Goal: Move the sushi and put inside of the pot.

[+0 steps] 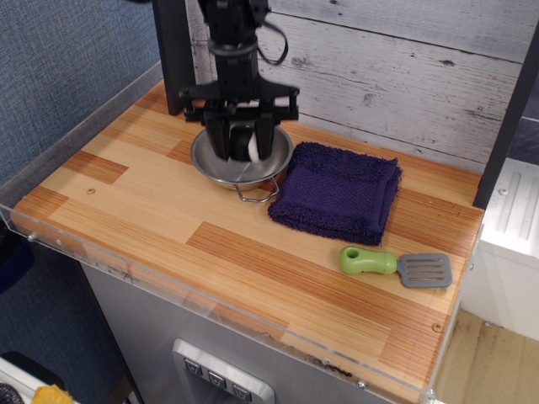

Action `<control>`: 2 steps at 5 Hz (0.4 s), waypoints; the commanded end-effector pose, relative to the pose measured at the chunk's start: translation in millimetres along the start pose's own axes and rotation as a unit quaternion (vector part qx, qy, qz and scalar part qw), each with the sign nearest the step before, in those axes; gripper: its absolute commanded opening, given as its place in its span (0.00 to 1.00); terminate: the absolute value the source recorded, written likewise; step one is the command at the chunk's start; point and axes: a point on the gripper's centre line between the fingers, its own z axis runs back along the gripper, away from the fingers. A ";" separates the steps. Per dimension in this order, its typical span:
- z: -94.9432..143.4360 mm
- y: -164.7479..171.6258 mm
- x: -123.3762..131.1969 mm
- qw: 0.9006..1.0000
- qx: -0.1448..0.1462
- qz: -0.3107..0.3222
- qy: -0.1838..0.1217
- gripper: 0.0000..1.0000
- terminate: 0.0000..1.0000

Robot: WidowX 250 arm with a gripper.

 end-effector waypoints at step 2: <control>8.1 6.6 0.9 0.998 0.051 0.046 -0.016 1.00 0.00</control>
